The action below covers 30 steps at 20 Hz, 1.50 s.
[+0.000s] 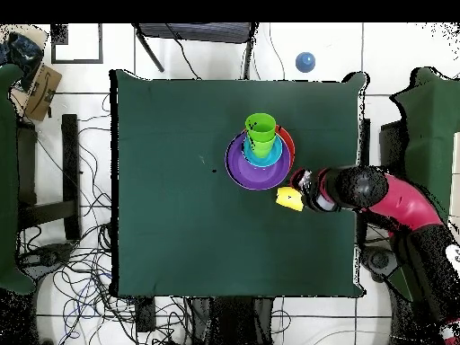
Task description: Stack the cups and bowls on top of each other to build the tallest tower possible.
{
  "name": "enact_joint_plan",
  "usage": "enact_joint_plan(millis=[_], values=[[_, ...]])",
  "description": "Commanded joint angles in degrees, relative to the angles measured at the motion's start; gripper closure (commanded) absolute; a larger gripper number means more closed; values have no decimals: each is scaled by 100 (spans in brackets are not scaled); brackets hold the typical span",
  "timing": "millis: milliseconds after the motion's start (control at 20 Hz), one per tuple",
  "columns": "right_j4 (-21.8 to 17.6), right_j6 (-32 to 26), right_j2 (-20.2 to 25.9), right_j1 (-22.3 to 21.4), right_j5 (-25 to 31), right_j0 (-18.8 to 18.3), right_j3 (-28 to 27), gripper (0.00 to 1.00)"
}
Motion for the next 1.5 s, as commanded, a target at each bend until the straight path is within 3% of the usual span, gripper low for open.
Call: enact_joint_plan(millis=[50, 1100, 1500], values=[[-497, -1355, 210, 278, -254, -3, 36, 0], [-646, -1619, 327, 380, 15, -309, 3, 0], [-640, -1699, 384, 473, 209, -271, -230, 0]])
